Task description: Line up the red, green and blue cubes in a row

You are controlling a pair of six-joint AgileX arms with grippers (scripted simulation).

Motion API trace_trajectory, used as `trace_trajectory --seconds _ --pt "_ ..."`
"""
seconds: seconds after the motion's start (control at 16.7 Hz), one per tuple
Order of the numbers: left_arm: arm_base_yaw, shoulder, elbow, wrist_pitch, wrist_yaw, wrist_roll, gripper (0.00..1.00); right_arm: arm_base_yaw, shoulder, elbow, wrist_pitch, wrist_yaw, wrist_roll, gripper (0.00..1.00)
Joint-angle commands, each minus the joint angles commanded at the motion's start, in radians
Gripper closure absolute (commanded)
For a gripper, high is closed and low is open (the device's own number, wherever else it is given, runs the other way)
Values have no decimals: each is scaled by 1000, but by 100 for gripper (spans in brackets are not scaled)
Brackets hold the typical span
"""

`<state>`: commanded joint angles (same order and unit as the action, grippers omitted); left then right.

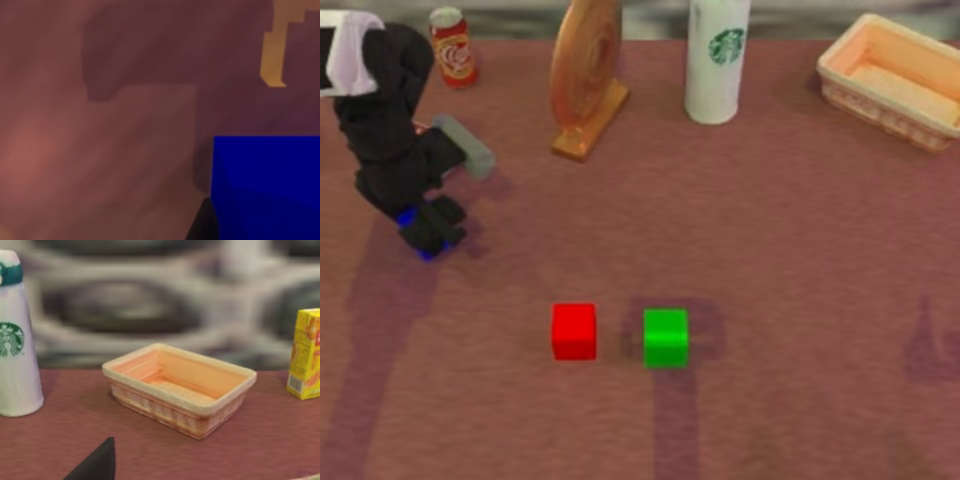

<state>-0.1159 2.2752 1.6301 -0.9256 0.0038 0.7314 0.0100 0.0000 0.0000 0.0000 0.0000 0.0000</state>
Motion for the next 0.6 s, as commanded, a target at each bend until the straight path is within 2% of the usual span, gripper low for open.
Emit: trace_trajectory --seconds 0.06,0.12,0.6 --pt "0 0 0 0 0 0 98 0 0 0 0 0 0 0" --pt "0 0 0 0 0 0 100 0 0 0 0 0 0 0" --pt "1 -15 0 -8 6 -4 100 0 0 0 0 0 0 0"
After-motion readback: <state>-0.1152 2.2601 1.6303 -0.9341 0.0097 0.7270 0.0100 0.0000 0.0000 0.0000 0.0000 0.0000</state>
